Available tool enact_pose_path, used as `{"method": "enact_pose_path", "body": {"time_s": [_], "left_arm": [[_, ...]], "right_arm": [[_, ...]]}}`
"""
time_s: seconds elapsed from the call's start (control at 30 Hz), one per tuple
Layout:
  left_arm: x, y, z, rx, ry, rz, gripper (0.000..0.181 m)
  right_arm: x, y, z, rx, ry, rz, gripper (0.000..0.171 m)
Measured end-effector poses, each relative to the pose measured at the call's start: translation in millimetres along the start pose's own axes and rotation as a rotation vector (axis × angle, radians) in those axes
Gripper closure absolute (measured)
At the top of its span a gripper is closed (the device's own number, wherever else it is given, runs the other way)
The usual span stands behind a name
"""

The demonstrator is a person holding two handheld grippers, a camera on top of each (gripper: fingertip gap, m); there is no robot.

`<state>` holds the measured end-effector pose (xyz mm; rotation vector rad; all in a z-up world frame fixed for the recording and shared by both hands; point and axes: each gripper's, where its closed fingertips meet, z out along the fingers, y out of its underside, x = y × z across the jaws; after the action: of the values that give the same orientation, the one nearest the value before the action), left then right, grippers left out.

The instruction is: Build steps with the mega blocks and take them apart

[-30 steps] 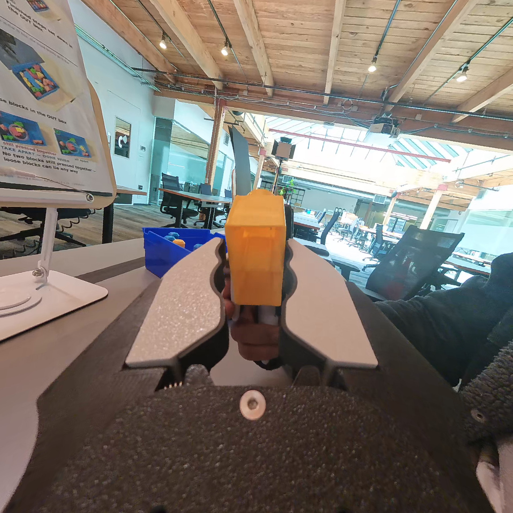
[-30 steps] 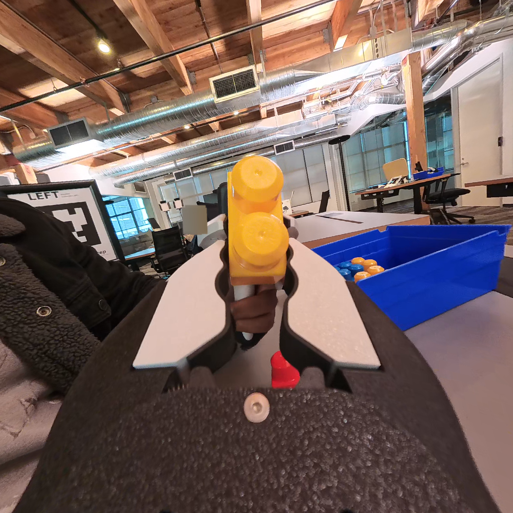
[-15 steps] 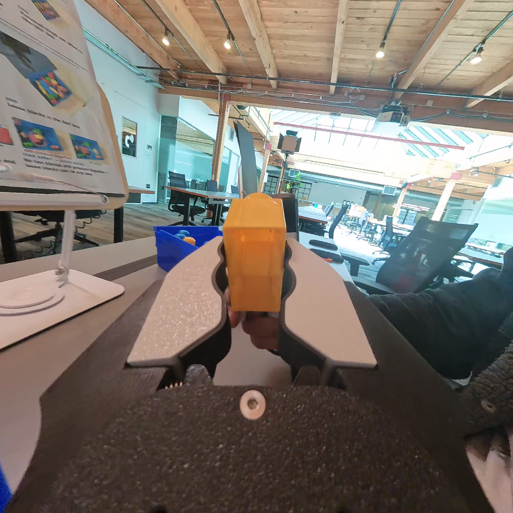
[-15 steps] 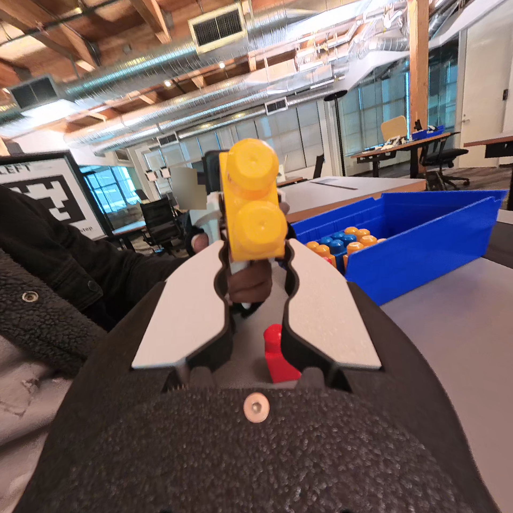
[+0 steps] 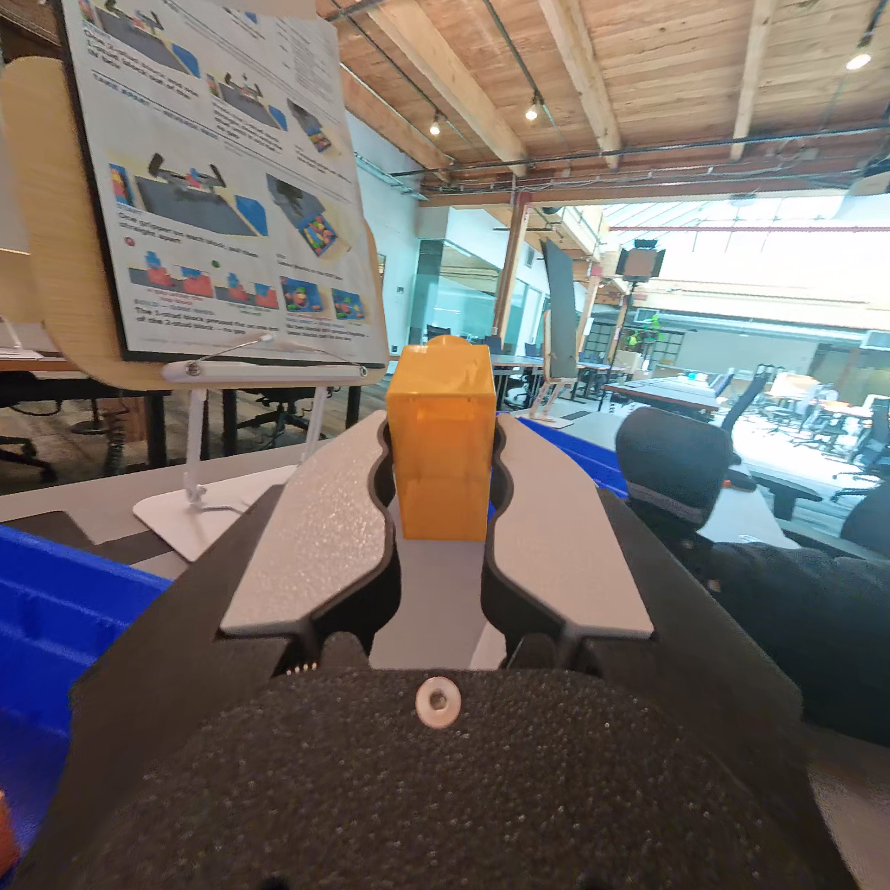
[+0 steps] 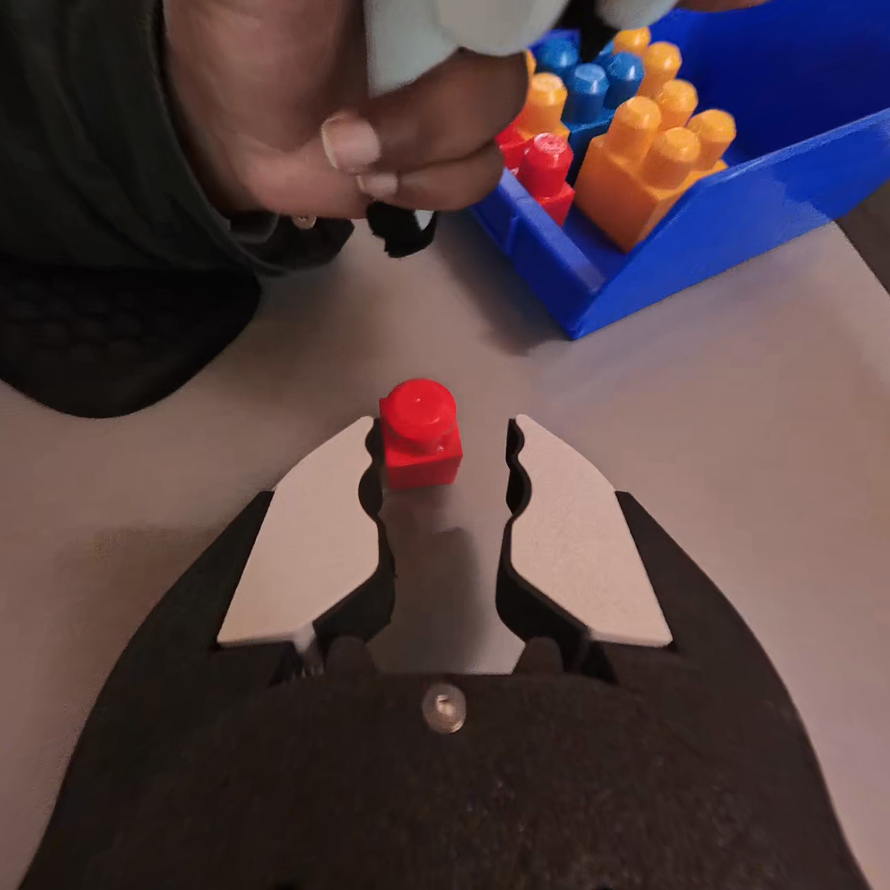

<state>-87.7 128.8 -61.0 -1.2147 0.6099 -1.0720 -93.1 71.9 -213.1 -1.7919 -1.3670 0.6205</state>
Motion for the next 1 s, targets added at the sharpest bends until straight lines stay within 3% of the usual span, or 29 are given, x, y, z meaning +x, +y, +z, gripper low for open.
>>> {"method": "enact_pose_path", "body": {"time_s": [0.17,0.23,0.37,0.57,0.8,1.0], "left_arm": [[-3.8,3.1,0.1,-0.011,-0.017,0.008,0.144],[-5.0,5.2,0.3,-0.017,-0.023,0.011,0.144],[-5.7,10.2,0.4,-0.031,-0.024,0.008,0.144],[-1.4,11.4,0.6,-0.022,0.012,-0.039,0.144],[28.2,17.6,5.7,-0.018,0.187,-0.182,0.144],[48.6,27.1,9.8,-0.025,0.277,-0.264,0.144]], "right_arm": [[-5.1,7.0,13.4,-0.113,0.014,-0.045,0.122],[-6.7,13.1,17.0,-0.153,0.01,-0.045,0.135],[-1.0,12.1,8.2,-0.14,0.011,-0.026,0.137],[22.8,-29.5,-54.9,0.242,-0.061,0.138,0.137],[51.9,-72.0,-161.6,0.863,-0.126,0.255,0.137],[65.6,-77.4,-183.5,1.056,-0.097,0.336,0.137]]}}
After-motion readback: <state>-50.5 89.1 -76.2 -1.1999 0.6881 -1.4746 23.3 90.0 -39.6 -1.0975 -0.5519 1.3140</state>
